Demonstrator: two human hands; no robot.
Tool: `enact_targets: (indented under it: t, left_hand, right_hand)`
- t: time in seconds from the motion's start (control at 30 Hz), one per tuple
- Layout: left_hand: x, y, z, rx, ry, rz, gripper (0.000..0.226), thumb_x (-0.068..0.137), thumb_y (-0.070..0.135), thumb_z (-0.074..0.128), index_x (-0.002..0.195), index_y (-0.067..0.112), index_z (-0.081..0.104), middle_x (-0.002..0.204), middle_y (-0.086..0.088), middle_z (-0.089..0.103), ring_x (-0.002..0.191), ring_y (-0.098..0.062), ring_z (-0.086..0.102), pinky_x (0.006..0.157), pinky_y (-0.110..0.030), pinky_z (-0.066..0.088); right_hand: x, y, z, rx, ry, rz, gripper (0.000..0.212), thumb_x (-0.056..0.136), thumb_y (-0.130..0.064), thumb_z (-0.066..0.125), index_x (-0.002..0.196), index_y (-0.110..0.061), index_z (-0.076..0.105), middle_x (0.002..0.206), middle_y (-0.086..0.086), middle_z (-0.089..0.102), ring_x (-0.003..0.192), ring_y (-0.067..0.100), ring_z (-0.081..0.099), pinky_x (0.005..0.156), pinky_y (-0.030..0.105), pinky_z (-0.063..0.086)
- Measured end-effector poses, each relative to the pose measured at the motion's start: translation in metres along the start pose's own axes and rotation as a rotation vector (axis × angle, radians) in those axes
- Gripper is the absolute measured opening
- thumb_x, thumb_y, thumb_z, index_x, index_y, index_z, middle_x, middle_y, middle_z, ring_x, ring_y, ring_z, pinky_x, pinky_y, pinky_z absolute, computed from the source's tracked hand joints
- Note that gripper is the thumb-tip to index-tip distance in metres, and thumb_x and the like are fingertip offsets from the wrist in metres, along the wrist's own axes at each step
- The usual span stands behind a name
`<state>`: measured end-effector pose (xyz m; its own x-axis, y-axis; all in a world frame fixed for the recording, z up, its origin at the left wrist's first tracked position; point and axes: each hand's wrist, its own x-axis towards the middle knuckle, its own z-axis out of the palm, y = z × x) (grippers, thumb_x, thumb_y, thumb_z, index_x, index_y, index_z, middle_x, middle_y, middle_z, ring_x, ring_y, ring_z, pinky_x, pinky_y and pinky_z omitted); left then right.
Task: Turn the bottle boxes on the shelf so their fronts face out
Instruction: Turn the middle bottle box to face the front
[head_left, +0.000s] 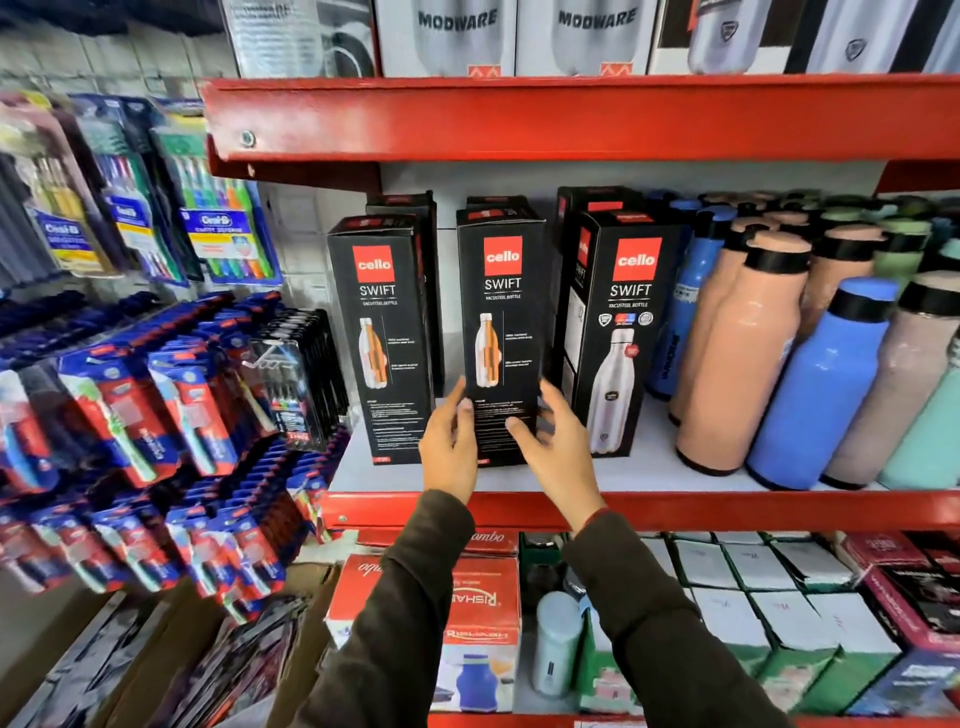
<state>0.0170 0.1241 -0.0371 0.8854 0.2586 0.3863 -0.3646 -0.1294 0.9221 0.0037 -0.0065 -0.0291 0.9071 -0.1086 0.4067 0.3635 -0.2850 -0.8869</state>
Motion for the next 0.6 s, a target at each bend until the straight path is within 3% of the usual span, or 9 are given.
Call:
enact_targets:
  t: [0.1,0.23,0.3,0.4,0.5,0.6]
  left_hand:
    - [-0.002,0.008,0.002,-0.182,0.020,-0.063,0.038,0.104,0.035,0.035,0.136,0.026,0.056,0.133,0.005,0.060,0.129,-0.014,0.054,0.114,-0.035,0.040]
    - [-0.009,0.014,0.001,-0.293,0.064,-0.059,0.038,0.105,0.039,0.030,0.125,0.033,0.062,0.133,0.000,0.063,0.125,-0.015,0.059,0.113,-0.046,0.043]
    - [-0.012,0.014,0.000,-0.286,0.070,-0.035,0.040,0.105,0.040,0.029,0.122,0.035,0.065,0.132,0.001,0.063,0.124,-0.014,0.059,0.111,-0.046,0.043]
    - [-0.015,0.013,0.000,-0.276,0.061,0.005,0.044,0.105,0.039,0.030,0.124,0.025,0.067,0.129,0.005,0.065,0.123,-0.013,0.058,0.110,-0.045,0.045]
    - [-0.012,0.010,-0.001,-0.205,0.058,0.076,0.041,0.105,0.035,0.034,0.125,0.021,0.067,0.119,0.010,0.064,0.115,-0.003,0.058,0.102,-0.025,0.045]
    - [-0.007,0.006,-0.004,-0.073,0.035,0.147,0.038,0.104,0.024,0.041,0.139,0.019,0.053,0.138,0.008,0.054,0.129,0.001,0.048,0.106,-0.010,0.036]
  right_hand:
    - [0.002,-0.004,0.000,-0.017,0.012,-0.041,0.065,0.085,-0.018,0.074,0.142,-0.030,0.044,0.130,-0.006,0.062,0.122,0.008,0.058,0.104,0.037,0.051]
    - [0.006,-0.011,0.000,-0.062,0.035,-0.074,0.071,0.073,-0.036,0.084,0.132,-0.044,0.045,0.122,-0.019,0.064,0.116,-0.002,0.060,0.098,0.025,0.052]
    - [0.009,-0.013,0.000,-0.055,0.050,-0.068,0.080,0.065,-0.044,0.088,0.132,-0.036,0.047,0.123,-0.016,0.065,0.116,0.001,0.061,0.099,0.028,0.053]
    - [0.012,-0.014,0.002,-0.066,0.098,-0.043,0.095,0.057,-0.052,0.090,0.136,-0.028,0.045,0.127,-0.010,0.063,0.120,0.007,0.059,0.103,0.032,0.051]
    - [0.012,-0.013,0.004,-0.060,0.130,-0.031,0.089,0.055,-0.049,0.090,0.131,-0.029,0.048,0.118,-0.015,0.066,0.111,0.000,0.062,0.096,0.028,0.055]
    - [0.011,-0.012,0.003,-0.037,0.127,-0.034,0.077,0.056,-0.045,0.087,0.123,-0.042,0.049,0.111,-0.026,0.065,0.106,-0.006,0.061,0.087,0.013,0.052]
